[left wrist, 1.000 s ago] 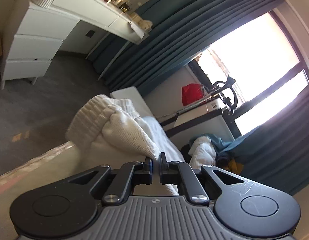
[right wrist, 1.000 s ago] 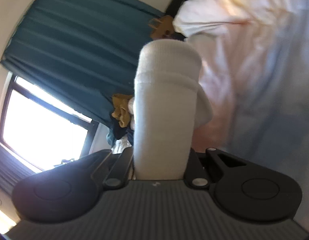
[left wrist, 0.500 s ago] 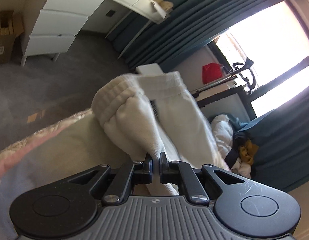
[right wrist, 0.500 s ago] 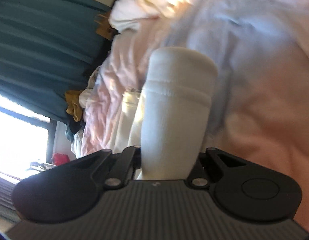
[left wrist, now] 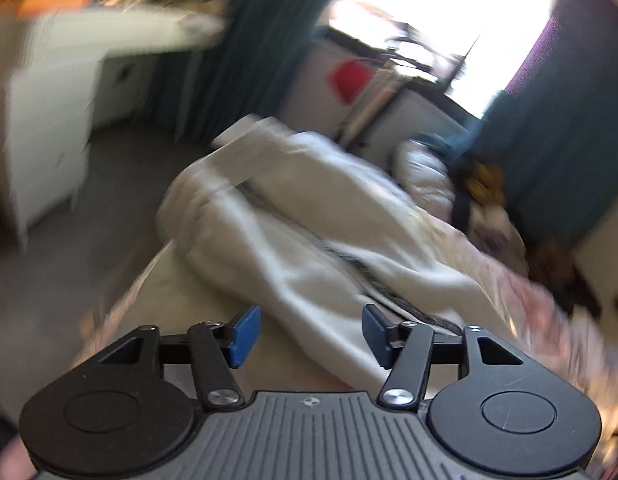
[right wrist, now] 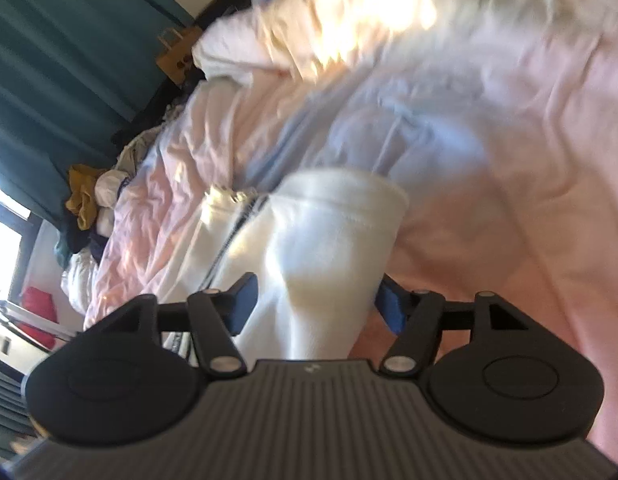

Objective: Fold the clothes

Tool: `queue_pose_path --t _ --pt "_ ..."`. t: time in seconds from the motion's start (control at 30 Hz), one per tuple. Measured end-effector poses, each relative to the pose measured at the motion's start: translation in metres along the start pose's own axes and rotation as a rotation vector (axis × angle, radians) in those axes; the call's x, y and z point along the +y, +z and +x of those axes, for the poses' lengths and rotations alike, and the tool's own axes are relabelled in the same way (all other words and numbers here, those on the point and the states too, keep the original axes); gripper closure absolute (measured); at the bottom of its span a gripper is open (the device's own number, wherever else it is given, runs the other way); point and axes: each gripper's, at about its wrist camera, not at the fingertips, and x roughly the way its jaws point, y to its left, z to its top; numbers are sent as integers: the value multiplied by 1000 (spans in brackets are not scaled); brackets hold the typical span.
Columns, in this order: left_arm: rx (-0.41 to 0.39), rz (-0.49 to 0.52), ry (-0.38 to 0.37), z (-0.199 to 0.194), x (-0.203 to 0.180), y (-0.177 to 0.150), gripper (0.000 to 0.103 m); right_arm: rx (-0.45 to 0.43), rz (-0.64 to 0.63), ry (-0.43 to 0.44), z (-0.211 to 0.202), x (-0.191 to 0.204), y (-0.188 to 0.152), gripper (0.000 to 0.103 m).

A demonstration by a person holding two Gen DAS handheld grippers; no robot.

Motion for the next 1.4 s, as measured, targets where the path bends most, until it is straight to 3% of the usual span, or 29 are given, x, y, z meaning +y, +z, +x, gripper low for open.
queue_pose_path --t 0.23,0.4,0.53,0.7,0.87,1.03,1.13,1.23,1.4 --pt "77 357 -162 60 -126 -8 35 -99 -21 -22 -44 20 -26 35" --pt "142 611 -286 109 -221 -15 35 -99 114 -105 -37 10 -53 35" --pt "196 811 -381 150 -296 -22 35 -138 78 -199 -20 5 -60 36" --pt "292 1037 -442 223 -375 -49 36 -146 91 -302 5 -7 -60 37" --pt "392 1211 -453 289 -417 -66 37 -164 86 -307 14 -6 -59 36" --pt "575 1275 -499 333 -433 -81 42 -168 92 -304 17 -5 -58 36" --pt "626 1279 -502 348 -438 -88 58 -171 92 -302 19 -5 -58 36" --pt "588 1234 -543 345 -436 -76 101 -173 94 -298 19 -6 -57 36" --pt "429 1130 -626 312 -431 -41 101 -168 107 -283 16 -5 -57 36"
